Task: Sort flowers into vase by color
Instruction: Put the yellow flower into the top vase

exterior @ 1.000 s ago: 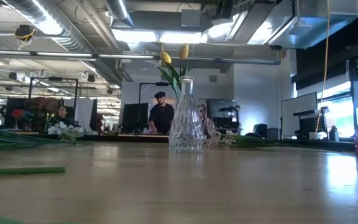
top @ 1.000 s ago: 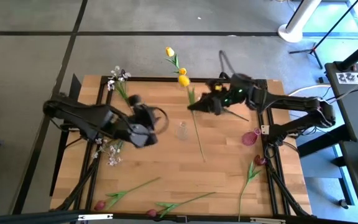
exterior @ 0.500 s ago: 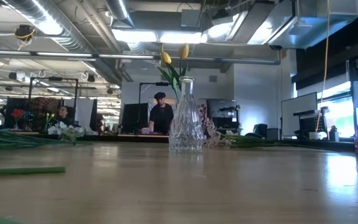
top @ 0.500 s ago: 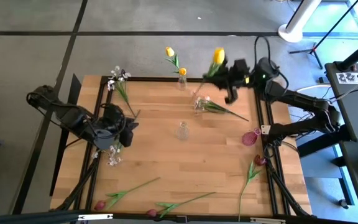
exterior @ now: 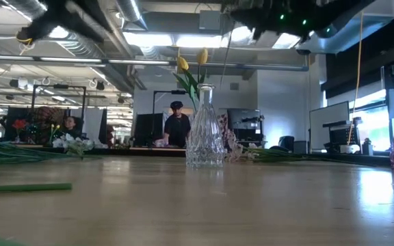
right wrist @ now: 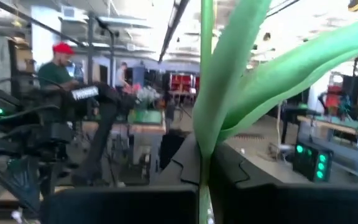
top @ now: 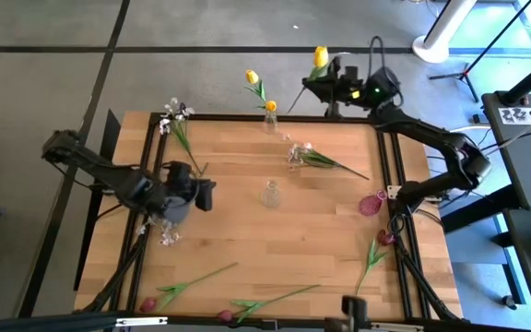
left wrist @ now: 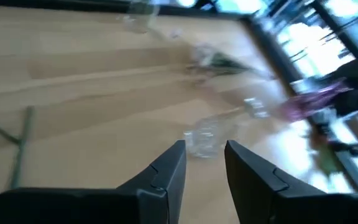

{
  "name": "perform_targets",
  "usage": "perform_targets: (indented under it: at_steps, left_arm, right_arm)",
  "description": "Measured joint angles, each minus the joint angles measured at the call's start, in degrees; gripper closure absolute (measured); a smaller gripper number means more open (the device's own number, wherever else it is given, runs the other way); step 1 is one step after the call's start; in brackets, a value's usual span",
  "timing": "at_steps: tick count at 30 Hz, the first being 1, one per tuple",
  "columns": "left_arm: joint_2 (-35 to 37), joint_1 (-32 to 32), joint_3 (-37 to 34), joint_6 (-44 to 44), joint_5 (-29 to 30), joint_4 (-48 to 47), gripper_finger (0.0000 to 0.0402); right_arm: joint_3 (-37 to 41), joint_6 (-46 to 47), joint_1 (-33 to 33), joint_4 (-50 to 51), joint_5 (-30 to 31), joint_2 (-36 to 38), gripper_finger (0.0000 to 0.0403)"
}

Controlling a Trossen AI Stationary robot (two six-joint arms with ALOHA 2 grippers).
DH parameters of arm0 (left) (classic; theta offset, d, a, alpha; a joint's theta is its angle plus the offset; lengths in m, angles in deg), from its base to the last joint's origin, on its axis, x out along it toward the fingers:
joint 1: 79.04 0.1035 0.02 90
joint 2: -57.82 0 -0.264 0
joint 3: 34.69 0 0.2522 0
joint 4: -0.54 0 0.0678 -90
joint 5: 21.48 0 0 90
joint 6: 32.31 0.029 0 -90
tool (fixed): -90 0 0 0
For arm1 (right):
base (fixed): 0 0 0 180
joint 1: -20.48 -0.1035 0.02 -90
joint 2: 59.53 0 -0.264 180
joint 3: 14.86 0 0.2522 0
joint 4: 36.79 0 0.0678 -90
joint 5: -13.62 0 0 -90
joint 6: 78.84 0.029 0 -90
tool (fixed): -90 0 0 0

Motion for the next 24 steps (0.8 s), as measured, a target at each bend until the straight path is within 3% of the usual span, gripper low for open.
perform_targets:
  at_steps: [4, 8, 15, 24]
  left_arm:
    - [0.0, 8.35, -2.64, 10.0, -8.3, 5.73, 0.0302]
    - [0.0, 15.83, -4.47, 21.42, -12.29, 12.13, 0.0307]
    - [0.0, 27.36, -4.74, 35.75, -20.2, 13.53, 0.0307]
    - [2.74, 31.39, -4.76, 40.37, -22.35, 13.16, 0.0307]
  right_arm:
    - [0.0, -1.16, 2.6, -2.23, 0.97, -4.17, 0.0396]
    - [0.0, -1.2, 3.02, -9.04, 2.31, -10.03, 0.0396]
    - [-2.81, 1.97, 0.34, -19.35, 6.02, -19.21, 0.0394]
    - [-7.99, 0.53, -0.34, -15.52, 7.69, -20.48, 0.0392]
